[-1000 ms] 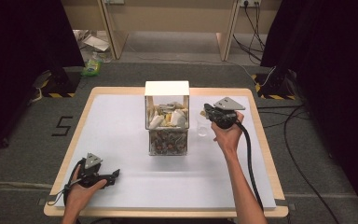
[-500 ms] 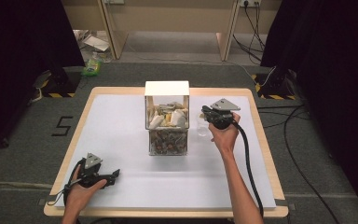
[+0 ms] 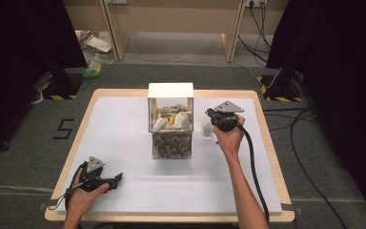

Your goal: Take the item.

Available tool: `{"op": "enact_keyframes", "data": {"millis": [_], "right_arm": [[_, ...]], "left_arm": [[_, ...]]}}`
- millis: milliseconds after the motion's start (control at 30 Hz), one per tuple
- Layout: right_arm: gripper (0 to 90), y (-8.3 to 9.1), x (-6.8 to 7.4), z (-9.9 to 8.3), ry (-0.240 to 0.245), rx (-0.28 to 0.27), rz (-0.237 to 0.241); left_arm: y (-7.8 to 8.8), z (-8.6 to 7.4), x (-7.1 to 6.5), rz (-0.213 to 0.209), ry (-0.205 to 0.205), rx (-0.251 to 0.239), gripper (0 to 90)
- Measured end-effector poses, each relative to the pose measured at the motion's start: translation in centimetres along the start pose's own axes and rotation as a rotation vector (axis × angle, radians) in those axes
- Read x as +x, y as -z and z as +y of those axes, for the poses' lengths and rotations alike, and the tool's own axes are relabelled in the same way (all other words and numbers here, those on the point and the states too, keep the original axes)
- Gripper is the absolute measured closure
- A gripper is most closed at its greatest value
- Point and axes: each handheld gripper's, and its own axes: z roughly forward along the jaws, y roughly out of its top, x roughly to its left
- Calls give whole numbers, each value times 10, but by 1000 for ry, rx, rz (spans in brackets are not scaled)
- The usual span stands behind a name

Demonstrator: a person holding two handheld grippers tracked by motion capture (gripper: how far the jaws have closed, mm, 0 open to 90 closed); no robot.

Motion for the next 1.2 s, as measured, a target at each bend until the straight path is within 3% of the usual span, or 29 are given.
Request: {"op": "enact_keyframes", "data": {"millis": [300, 500, 567, 867, 1200], "right_arm": [[821, 7, -2, 3, -6, -12, -1], [680, 15, -6, 6, -21, -12, -10], [588, 19, -7, 8, -37, -5, -9], [419, 36, -6, 13, -52, 16, -2], [354, 55, -1, 12, -54, 15, 29]], "left_arm": [[0, 0, 0, 0, 0, 0, 103], [0, 0, 0, 0, 0, 0, 103], [0, 0, 0, 0, 0, 0, 103], [0, 0, 0, 0, 0, 0, 103], [0, 0, 0, 1, 0, 0, 103]]}}
